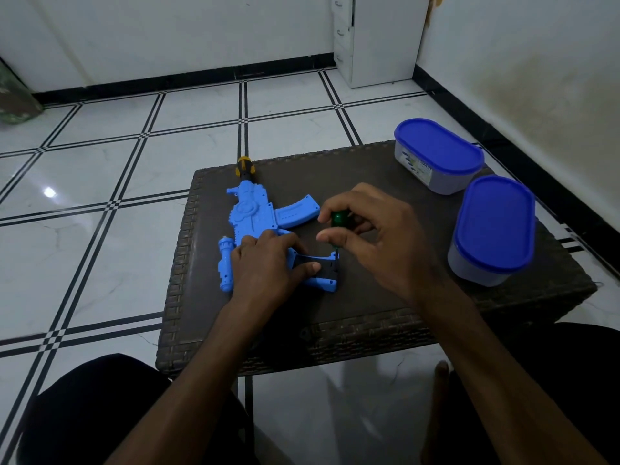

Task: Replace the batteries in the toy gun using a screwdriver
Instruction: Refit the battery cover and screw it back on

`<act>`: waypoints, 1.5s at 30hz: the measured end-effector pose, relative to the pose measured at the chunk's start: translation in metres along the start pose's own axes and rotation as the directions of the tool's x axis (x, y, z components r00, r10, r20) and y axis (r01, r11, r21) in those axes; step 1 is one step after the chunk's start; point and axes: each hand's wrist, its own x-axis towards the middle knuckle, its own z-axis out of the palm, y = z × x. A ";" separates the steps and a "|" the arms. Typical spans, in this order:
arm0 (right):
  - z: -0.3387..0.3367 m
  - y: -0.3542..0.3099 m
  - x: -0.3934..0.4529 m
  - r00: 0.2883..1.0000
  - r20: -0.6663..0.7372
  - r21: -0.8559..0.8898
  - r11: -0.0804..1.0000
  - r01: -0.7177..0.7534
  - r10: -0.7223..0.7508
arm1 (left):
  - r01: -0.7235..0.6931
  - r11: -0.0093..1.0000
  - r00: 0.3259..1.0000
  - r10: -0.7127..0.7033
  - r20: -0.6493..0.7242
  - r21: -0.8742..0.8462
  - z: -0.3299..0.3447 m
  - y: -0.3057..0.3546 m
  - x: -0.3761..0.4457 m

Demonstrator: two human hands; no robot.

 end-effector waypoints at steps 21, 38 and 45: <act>0.000 0.007 -0.004 0.995 -0.102 -0.039 0.999 0.003 -0.007 | 0.028 0.974 0.998 -0.038 0.043 0.224 0.012 0.027 -0.005; 0.000 0.009 -0.002 0.995 -0.102 -0.019 1.000 -0.005 0.003 | -0.120 0.985 0.993 0.120 0.008 0.123 0.013 0.016 -0.013; -0.002 0.001 -0.003 0.995 -0.094 -0.027 0.999 -0.026 0.023 | -0.224 0.972 0.974 0.221 0.052 0.076 0.009 0.000 -0.012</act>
